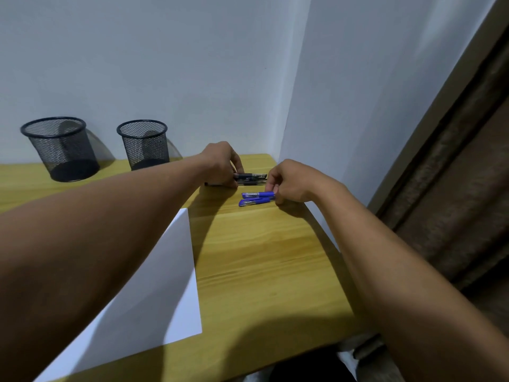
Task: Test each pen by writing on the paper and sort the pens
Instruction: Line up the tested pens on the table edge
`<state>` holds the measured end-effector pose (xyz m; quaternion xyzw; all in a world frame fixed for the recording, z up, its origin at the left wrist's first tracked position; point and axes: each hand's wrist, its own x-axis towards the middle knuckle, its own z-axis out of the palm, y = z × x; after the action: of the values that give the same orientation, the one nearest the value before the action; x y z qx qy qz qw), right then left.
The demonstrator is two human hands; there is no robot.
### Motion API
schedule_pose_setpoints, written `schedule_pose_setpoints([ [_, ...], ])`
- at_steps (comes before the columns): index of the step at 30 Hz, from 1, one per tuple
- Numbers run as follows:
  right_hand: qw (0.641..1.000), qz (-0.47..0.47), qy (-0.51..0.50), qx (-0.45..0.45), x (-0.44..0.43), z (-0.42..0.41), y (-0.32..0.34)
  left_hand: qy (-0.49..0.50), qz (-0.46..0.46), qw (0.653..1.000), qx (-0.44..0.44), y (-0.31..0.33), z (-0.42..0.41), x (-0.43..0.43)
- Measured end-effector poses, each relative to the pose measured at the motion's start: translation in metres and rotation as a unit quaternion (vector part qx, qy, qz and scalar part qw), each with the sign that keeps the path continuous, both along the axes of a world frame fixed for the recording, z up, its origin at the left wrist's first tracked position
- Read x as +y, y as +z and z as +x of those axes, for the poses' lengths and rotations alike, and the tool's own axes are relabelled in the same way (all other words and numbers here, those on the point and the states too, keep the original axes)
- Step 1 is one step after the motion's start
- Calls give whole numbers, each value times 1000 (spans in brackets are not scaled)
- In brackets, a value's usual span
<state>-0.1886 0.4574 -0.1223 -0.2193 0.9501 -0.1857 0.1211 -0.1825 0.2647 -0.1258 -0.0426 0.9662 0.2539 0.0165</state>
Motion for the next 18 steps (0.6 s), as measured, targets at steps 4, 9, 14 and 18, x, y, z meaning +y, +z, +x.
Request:
schedule_pose_setpoints([
  [4, 1000, 11, 8, 5, 1, 2, 0, -16, -42, 999, 17, -1, -3, -1],
  [9, 999, 20, 23, 13, 3, 5, 3, -45, -71, 996, 42, -5, -4, -3],
  [14, 999, 36, 21, 35, 1, 5, 0, -69, -95, 991, 63, -4, -4, -2],
  [18, 997, 63, 33, 33, 1, 6, 2, -82, -91, 990, 76, -4, -2, -2],
])
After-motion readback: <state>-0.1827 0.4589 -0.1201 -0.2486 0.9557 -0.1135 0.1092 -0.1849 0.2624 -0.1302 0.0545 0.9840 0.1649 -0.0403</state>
